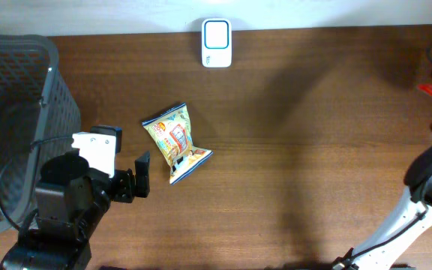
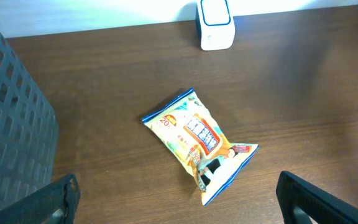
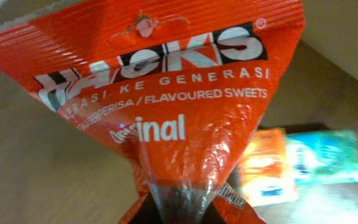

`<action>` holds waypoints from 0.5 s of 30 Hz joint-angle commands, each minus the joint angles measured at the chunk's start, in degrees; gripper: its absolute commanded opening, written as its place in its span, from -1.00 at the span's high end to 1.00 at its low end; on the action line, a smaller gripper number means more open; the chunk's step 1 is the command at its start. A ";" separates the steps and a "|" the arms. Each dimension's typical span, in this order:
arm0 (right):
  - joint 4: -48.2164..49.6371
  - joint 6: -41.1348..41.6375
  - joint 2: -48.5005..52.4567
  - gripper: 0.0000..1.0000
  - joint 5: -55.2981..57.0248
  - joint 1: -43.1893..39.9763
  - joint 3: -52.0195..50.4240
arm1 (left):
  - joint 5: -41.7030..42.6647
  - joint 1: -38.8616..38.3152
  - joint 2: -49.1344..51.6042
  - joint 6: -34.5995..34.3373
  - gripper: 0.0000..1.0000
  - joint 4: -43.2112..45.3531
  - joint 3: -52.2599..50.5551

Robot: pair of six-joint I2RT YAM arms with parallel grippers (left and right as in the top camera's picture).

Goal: Scan the item barcode
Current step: 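Move the red candy bag to the table's right edge and release it, then grasp the yellow wipes pack with the right gripper and lift it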

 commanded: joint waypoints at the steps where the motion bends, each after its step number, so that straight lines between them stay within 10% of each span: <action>1: 0.15 0.39 0.44 0.46 0.98 -3.32 0.31 | 0.63 0.35 -0.02 1.09 -0.98 0.13 -0.07; 2: -0.09 0.37 0.42 -0.12 0.02 -4.17 0.33 | 0.63 0.35 -0.02 1.09 -0.98 0.13 -0.07; 5: -1.55 0.39 -0.15 -0.72 -4.04 -5.03 0.35 | 0.63 0.35 -0.02 1.07 -0.98 0.13 -0.07; 15: -5.20 -11.32 -10.14 -0.85 -59.36 2.16 0.37 | 0.63 0.35 -0.02 1.07 -0.98 0.13 -0.07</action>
